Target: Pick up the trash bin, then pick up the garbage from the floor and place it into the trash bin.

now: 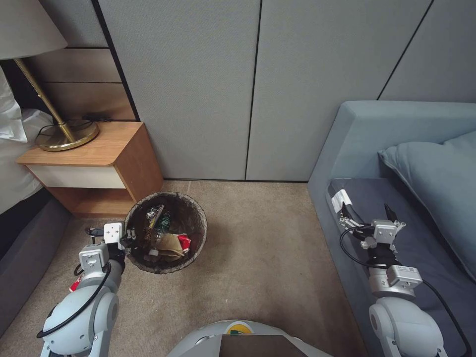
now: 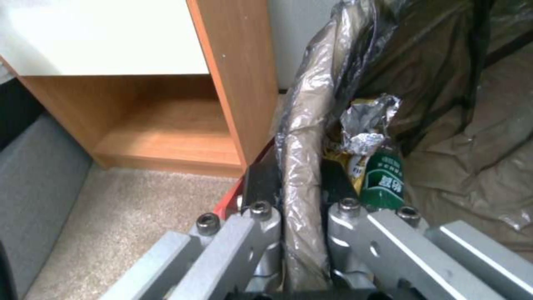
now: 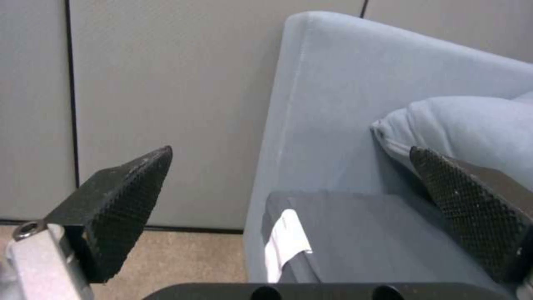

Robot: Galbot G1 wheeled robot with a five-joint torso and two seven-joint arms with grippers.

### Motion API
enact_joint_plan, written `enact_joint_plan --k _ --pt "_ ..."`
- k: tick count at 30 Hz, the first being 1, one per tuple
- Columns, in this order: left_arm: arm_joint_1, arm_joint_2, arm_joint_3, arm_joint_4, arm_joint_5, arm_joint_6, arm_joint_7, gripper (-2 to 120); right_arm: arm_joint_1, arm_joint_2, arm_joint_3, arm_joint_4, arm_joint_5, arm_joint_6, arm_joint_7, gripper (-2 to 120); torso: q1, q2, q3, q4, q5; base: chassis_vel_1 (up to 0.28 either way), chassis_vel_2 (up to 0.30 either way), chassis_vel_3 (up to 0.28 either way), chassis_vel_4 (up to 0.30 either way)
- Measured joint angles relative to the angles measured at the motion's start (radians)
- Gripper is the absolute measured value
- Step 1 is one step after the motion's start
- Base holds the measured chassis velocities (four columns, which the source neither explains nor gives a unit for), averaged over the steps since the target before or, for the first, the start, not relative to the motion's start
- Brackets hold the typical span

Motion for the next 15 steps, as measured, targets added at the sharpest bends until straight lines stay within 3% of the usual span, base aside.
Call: enact_joint_plan --k 15 --pt "0.0 0.006 0.004 -0.007 0.018 0.042 -0.025 4 0.026 0.001 -0.028 -0.015 -0.005 -0.012 0.005 100 0.0 0.0 0.0 0.0 0.0 0.0 0.0 0.0 0.0"
